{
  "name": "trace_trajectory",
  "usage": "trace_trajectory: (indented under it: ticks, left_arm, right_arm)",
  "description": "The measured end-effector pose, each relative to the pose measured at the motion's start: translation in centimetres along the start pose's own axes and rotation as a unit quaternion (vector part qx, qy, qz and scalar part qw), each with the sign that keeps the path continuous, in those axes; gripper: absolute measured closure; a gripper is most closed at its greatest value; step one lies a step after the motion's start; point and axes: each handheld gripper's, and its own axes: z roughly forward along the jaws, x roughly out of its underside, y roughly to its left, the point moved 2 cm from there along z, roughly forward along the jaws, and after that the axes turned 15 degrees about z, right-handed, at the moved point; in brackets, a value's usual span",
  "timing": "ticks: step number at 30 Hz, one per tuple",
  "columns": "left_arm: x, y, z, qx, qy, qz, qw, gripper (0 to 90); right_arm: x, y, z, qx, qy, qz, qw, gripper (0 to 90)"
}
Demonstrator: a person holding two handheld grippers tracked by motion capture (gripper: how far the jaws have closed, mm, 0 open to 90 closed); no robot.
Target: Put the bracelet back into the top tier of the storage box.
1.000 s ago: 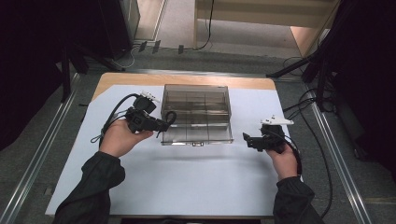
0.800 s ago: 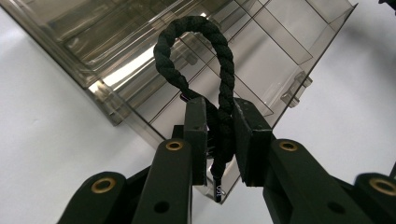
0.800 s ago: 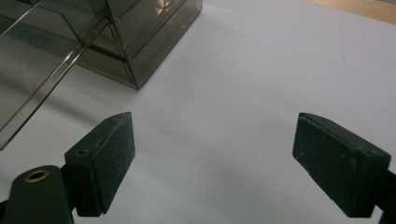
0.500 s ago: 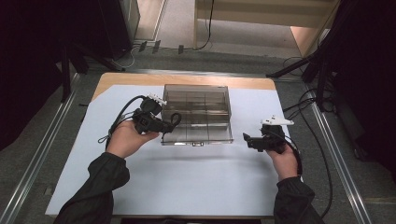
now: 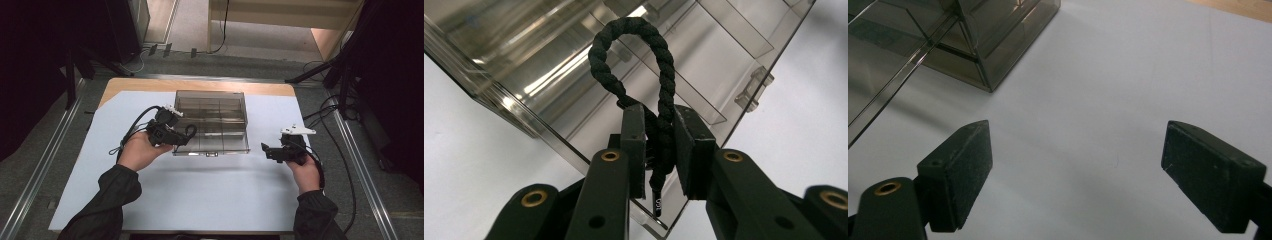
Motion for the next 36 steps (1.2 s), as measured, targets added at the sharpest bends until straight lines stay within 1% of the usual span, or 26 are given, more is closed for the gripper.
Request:
trace_trajectory:
  ticks: [4, 12, 18, 27, 29, 33, 34, 36]
  left_arm:
    - [0.1, 0.0, 0.3, 0.006, 0.011, 0.001, 0.9999, 77.6]
    - [0.2, -0.1, 0.6, 0.01, 0.027, 0.003, 0.9996, 77.4]
    - [0.2, -0.2, 0.9, 0.017, 0.034, 0.002, 0.9993, 77.2]
    - [0.3, -0.1, 1.2, 0.021, 0.037, -0.004, 0.9991, 76.5]
    - [0.3, 0.0, 1.3, 0.022, 0.038, -0.002, 0.999, 75.7]
    - [0.3, 0.0, 1.5, 0.023, 0.039, -0.003, 0.999, 74.3]
    - [0.2, 0.0, 1.6, 0.022, 0.037, -0.006, 0.999, 73.9]
    - [0.2, 0.0, 1.7, 0.023, 0.041, -0.007, 0.9989, 73.1]
  right_arm:
    - [0.0, 0.0, 0.0, 0.0, 0.0, 0.001, 1.0, 14.0]
    - [0.0, 0.0, 0.0, 0.0, -0.001, 0.0, 1.0, 14.0]
    - [0.0, 0.0, 0.0, 0.0, 0.0, -0.001, 1.0, 14.0]
    - [0.0, 0.0, 0.0, 0.0, 0.001, -0.002, 1.0, 14.0]
    - [0.0, 0.1, 0.0, 0.0, 0.001, -0.002, 1.0, 14.0]
    - [0.0, 0.1, 0.0, 0.0, 0.002, -0.002, 1.0, 14.0]
    - [0.0, 0.1, 0.1, -0.001, 0.002, -0.004, 1.0, 14.0]
    - [0.1, 0.1, 0.1, 0.0, 0.003, -0.005, 1.0, 14.0]
